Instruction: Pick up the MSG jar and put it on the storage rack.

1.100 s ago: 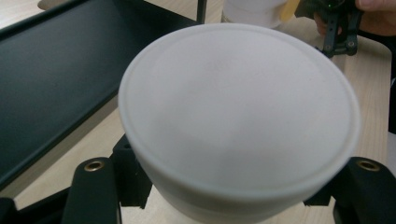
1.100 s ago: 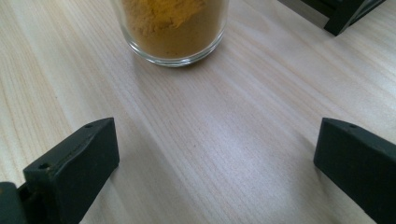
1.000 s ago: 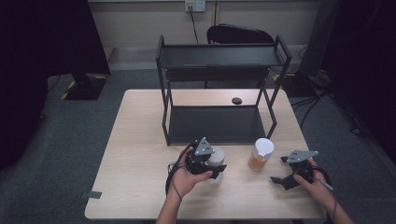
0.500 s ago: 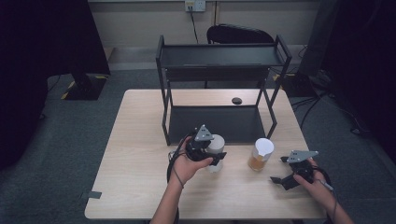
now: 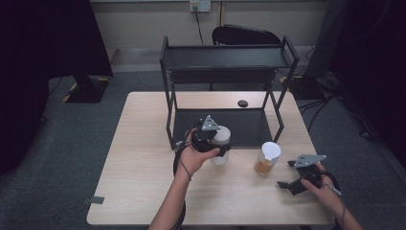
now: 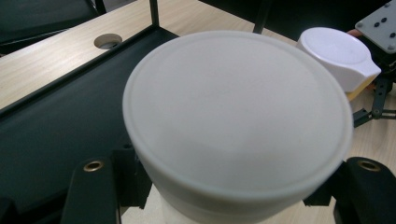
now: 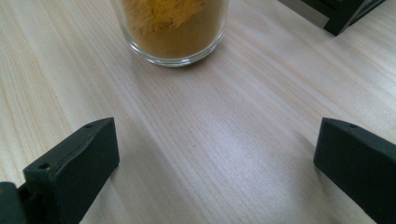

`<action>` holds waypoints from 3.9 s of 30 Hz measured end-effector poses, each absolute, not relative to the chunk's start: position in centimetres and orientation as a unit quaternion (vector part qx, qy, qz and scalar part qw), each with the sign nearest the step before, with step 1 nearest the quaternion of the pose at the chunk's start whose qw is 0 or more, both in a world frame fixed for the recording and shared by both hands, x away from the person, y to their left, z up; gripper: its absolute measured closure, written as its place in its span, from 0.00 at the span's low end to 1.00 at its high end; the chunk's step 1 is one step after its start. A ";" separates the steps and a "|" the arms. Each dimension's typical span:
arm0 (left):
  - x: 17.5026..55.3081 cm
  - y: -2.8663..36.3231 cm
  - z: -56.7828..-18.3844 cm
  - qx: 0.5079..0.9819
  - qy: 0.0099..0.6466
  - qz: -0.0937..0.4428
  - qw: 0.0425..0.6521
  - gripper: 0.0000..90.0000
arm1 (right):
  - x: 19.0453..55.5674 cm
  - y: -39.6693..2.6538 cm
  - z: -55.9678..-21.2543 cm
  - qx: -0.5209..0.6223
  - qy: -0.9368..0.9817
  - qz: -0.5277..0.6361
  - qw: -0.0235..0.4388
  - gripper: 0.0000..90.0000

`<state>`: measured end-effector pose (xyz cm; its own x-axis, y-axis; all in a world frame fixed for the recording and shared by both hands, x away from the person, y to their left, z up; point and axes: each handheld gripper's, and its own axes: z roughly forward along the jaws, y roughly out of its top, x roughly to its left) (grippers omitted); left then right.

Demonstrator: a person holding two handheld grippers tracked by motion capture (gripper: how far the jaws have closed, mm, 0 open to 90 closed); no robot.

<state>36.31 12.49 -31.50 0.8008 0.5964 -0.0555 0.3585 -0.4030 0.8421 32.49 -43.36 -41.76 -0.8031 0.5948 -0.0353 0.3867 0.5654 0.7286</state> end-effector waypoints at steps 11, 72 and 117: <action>37.6 12.0 -30.2 0.825 0.296 0.132 0.463 0.38 | 32.5 -43.4 -41.8 0.281 0.874 0.372 0.140 0.00; 40.3 12.4 -18.9 0.802 0.322 0.180 0.470 0.38 | 32.5 -43.4 -41.8 0.281 0.873 0.373 0.140 0.00; 41.2 12.0 -9.5 0.791 0.329 0.192 0.479 0.37 | 32.5 -43.4 -41.8 0.280 0.874 0.372 0.140 0.00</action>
<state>41.19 12.00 -9.51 0.7104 0.7037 -0.0111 0.3360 -0.3252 0.8839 32.50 -43.38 -41.75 -0.8038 0.5937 -0.0370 0.3850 0.5666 0.7285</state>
